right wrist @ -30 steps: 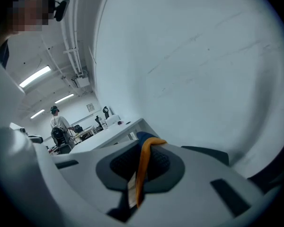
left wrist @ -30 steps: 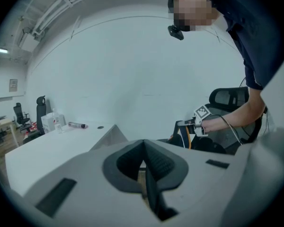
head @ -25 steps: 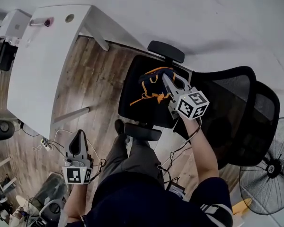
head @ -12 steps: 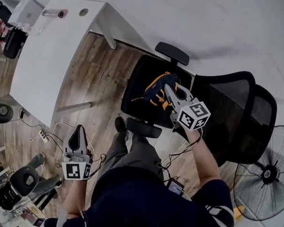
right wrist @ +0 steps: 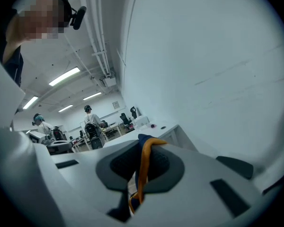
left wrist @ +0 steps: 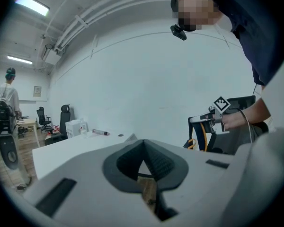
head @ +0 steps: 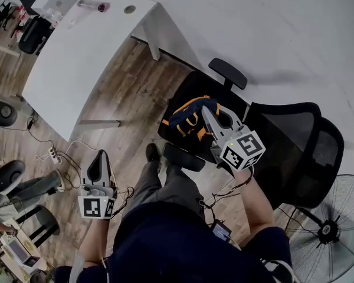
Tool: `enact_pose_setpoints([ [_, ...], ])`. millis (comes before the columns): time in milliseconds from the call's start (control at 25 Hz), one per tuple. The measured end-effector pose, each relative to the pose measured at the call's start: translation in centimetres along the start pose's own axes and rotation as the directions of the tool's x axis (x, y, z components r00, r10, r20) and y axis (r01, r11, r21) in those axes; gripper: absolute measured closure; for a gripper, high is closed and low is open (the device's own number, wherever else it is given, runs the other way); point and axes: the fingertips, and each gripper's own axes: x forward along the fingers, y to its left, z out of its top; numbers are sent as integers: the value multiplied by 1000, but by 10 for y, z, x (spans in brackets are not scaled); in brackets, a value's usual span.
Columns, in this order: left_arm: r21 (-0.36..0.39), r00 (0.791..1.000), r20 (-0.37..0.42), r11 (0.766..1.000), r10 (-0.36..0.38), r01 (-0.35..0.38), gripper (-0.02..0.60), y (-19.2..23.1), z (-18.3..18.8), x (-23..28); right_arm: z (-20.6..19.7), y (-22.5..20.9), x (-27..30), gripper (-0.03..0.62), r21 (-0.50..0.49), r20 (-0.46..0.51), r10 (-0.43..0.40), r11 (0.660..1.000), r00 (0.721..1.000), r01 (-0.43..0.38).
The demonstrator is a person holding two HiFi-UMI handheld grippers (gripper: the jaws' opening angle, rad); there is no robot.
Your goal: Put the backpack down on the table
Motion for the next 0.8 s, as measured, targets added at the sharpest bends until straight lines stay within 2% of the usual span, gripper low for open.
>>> enact_pose_setpoints([
  [280,-22,993,21,993,112,-112,577,17,1,-31,58,61,23,583,-66,29,170,984,985,-168],
  [560,-24,973,26,973,229,-229,577,35,0,-68,110,116,52,583,-138,53,317,941,947,-307],
  [800,-32,954,34,954,299,-298,577,39,1,-94,135,148,69,583,-161,61,397,909,916,-384],
])
